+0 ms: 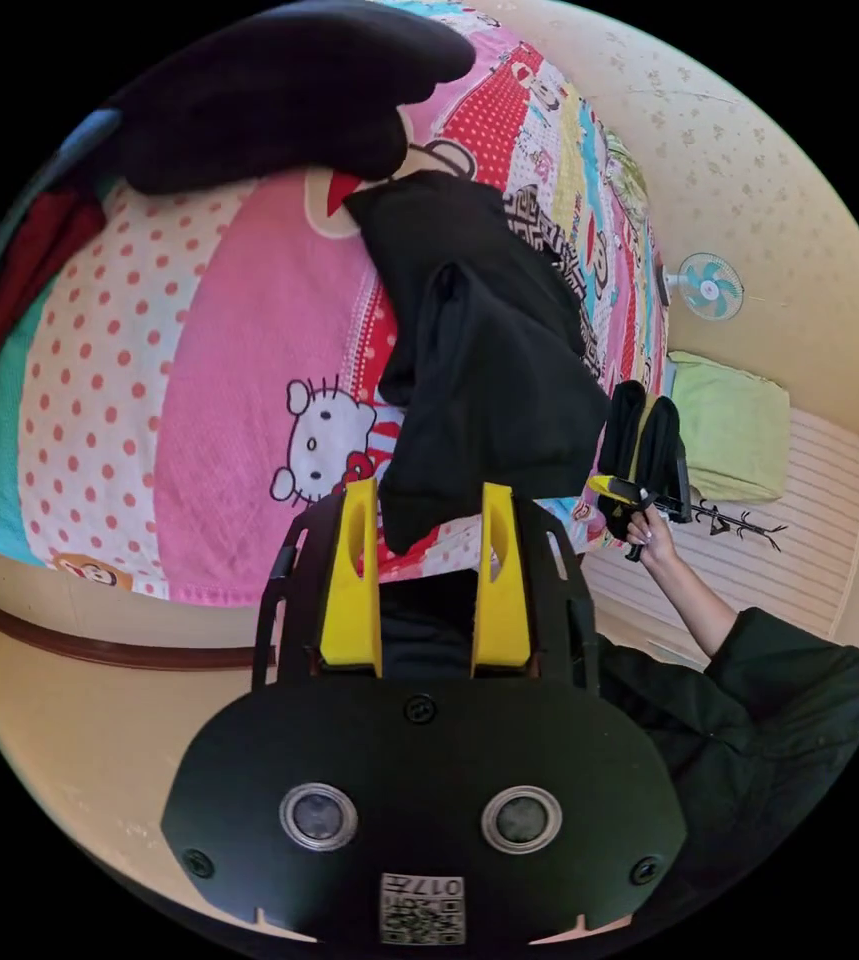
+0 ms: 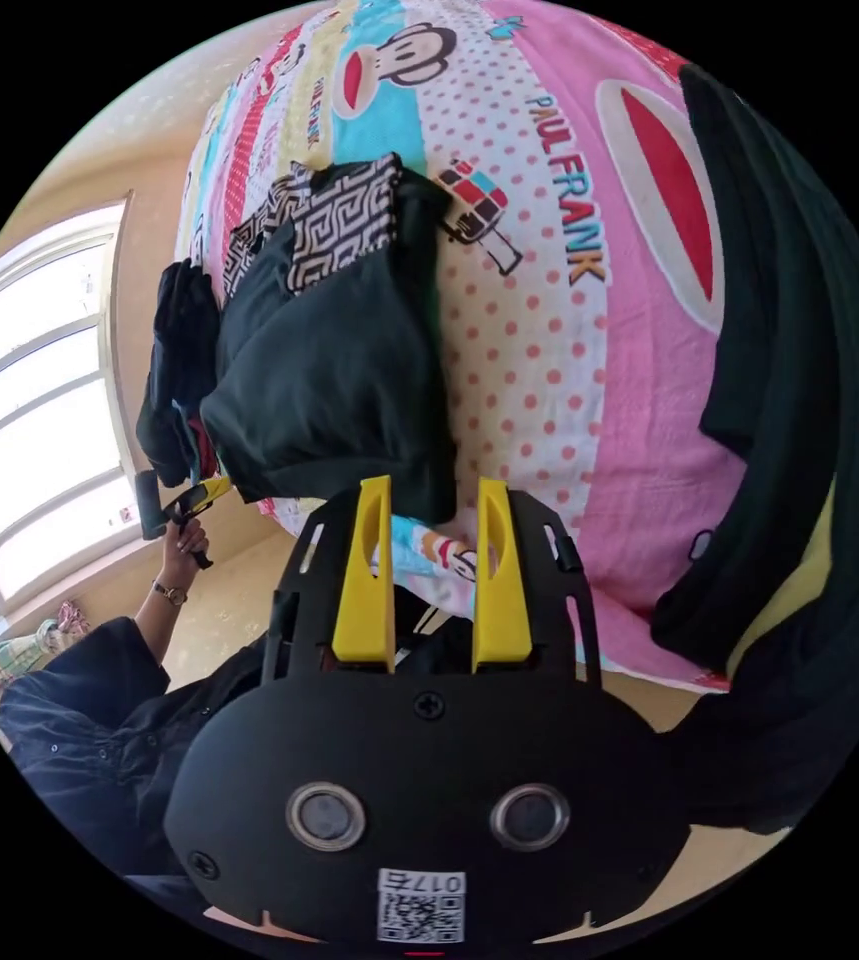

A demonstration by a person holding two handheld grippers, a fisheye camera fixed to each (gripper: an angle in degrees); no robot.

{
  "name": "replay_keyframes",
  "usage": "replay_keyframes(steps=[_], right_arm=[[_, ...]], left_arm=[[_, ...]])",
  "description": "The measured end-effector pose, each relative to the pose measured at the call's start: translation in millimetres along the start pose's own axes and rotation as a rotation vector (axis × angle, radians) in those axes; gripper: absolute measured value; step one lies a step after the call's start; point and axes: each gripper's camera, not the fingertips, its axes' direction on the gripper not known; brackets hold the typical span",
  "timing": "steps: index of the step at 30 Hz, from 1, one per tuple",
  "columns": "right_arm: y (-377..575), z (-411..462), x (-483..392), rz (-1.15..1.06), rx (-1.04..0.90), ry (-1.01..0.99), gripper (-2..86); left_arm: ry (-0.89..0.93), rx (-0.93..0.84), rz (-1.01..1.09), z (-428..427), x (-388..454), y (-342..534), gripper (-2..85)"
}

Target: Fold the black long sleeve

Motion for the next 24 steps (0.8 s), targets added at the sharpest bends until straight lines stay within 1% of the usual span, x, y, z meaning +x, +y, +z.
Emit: replay_keyframes(steps=[2,4,6,8,10,11,14,15,16,20,24], right_arm=[[3.4,11.9,5.4,0.037,-0.014,-0.029,9.5],[5.3,16.9,0.3,0.047,-0.015,-0.024,6.0],[7.8,12.2,-10.9,0.013,-0.033,-0.032,4.1],[17.1,1.3,-25.7,-0.034,-0.050,0.011,3.2],[42.3,-21.5,-46.3,-0.122,-0.083,0.072,2.4],[50.2,-28.9,-50.7,-0.142,-0.094,0.072,2.3],[93.9,-73.4,-67.0,-0.178,-0.143,-0.015,1.9],[112.6,-90.6,-71.9,-0.184,-0.160,-0.068,1.8],[131.6,-105.3,-75.5,-0.187,-0.178,-0.085,1.7],[175.9,-123.6,-70.6,-0.146,-0.286,-0.010,1.5],[205.5,-125.9,-49.3,-0.038,-0.313,-0.132,1.5]], left_arm=[[0.014,-0.001,-0.026,4.0,-5.6,-2.3,12.2],[0.010,-0.004,-0.054,2.3,-7.0,-8.0,9.9],[0.049,-0.090,-0.043,0.2,-2.5,-14.4,5.4],[0.069,-0.180,0.004,-4.5,6.6,-12.1,5.0],[0.018,-0.229,0.053,-21.3,17.3,0.1,5.0],[0.035,-0.262,0.073,-35.2,21.9,11.8,4.9],[0.234,-0.329,0.065,-73.7,30.4,50.3,5.0],[0.288,-0.339,0.068,-89.8,35.8,68.3,4.9],[0.298,-0.343,0.063,-97.0,37.7,77.2,4.9],[0.241,-0.343,-0.088,-129.3,32.5,130.4,4.3],[0.404,-0.265,-0.208,-139.3,18.9,160.8,4.0]])
